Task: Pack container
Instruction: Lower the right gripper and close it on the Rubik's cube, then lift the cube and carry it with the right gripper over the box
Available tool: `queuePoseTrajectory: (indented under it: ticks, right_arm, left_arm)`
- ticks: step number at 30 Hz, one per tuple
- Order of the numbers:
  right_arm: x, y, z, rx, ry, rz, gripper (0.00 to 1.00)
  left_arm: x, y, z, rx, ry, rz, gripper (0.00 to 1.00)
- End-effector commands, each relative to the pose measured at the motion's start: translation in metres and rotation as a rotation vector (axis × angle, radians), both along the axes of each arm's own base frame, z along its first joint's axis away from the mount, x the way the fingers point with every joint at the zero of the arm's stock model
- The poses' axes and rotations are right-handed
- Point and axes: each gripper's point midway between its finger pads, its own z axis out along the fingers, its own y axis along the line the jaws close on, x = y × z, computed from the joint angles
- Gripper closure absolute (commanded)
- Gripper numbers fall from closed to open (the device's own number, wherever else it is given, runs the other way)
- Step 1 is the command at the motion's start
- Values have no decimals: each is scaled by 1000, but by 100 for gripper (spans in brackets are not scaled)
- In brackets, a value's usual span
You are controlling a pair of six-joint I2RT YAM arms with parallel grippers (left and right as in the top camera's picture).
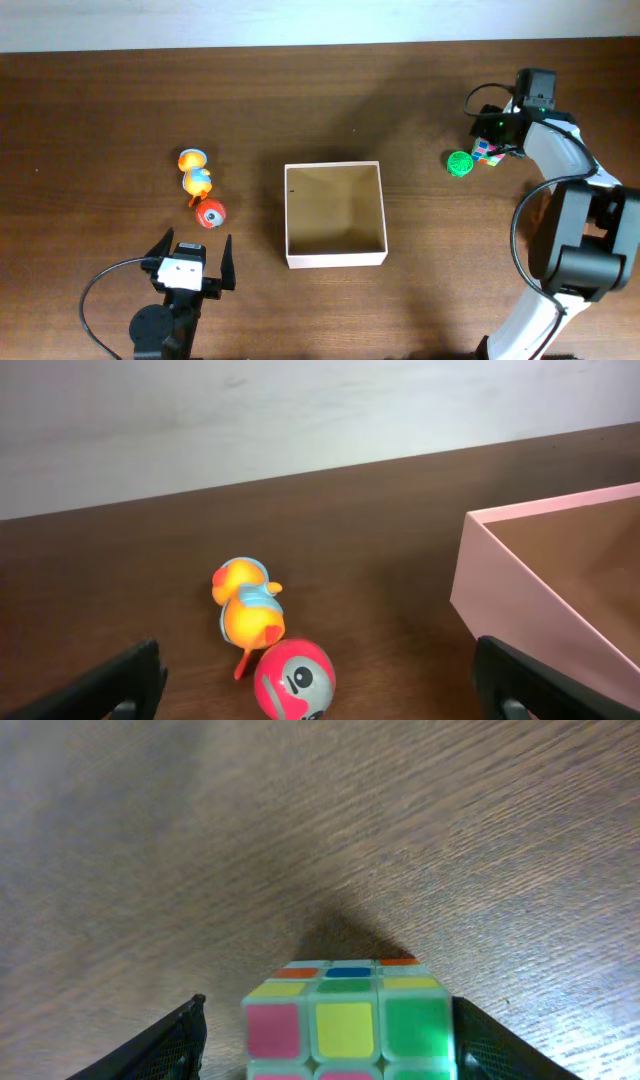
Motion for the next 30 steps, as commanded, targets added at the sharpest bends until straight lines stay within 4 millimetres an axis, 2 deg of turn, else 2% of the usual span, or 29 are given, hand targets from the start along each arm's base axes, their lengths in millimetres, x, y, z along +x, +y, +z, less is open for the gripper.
queuePoseTrajectory:
  ticks: [1, 5, 18, 26, 30]
  right_arm:
    - [-2, 0, -18, -51, 45, 82, 29]
    - [-3, 0, -22, -69, 55, 122, 30]
    - [-4, -6, -21, -99, 62, 133, 50]
    - [-6, -5, -21, -96, 67, 134, 50]
    - [-4, -3, -9, -83, 54, 142, 50]
  left_arm:
    - [0, 0, -1, 15, -7, -5, 1]
    - [0, 0, -1, 15, -7, -5, 1]
    - [0, 0, -1, 15, -7, -5, 1]
    - [0, 0, -1, 15, -7, -5, 1]
    - [0, 0, -1, 15, -7, -5, 1]
